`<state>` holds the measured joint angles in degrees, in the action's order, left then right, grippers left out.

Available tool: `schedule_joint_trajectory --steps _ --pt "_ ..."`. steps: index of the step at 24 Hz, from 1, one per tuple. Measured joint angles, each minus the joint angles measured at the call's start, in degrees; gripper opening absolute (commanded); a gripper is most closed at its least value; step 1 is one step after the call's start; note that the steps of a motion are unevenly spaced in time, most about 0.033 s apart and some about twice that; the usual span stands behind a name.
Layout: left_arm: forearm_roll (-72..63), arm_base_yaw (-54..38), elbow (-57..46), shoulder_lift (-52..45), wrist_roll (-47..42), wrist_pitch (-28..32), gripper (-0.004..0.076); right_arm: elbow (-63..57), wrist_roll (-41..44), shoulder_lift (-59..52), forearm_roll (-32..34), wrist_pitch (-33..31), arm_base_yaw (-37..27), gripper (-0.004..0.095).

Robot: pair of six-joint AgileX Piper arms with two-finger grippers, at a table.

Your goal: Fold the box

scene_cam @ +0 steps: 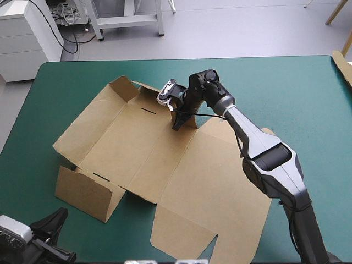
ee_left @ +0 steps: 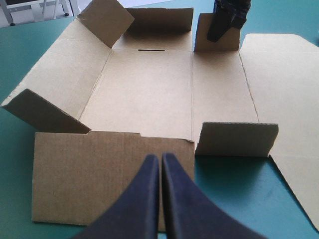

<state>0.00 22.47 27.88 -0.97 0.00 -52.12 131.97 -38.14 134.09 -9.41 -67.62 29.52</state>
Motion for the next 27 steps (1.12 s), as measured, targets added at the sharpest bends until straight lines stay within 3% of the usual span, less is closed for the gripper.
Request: schedule_joint_trajectory --steps 7,14,22,27 --pt "0.0 0.0 0.0 0.0 0.0 0.0 -0.0008 0.0 -2.8 -0.5 0.4 -0.2 2.0 -0.0022" --pt "0.0 0.0 0.0 0.0 0.0 -0.1 -0.0008 0.0 -6.5 -2.2 0.8 -0.5 8.8 -0.0022" --pt "0.0 0.0 0.0 0.0 0.0 0.0 -0.0008 -0.8 -5.6 -4.6 10.1 -1.2 10.9 -0.0021" --pt "0.0 0.0 0.0 0.0 0.0 0.0 -0.0008 -11.4 -5.9 -12.0 11.2 -0.6 10.8 -0.0022"
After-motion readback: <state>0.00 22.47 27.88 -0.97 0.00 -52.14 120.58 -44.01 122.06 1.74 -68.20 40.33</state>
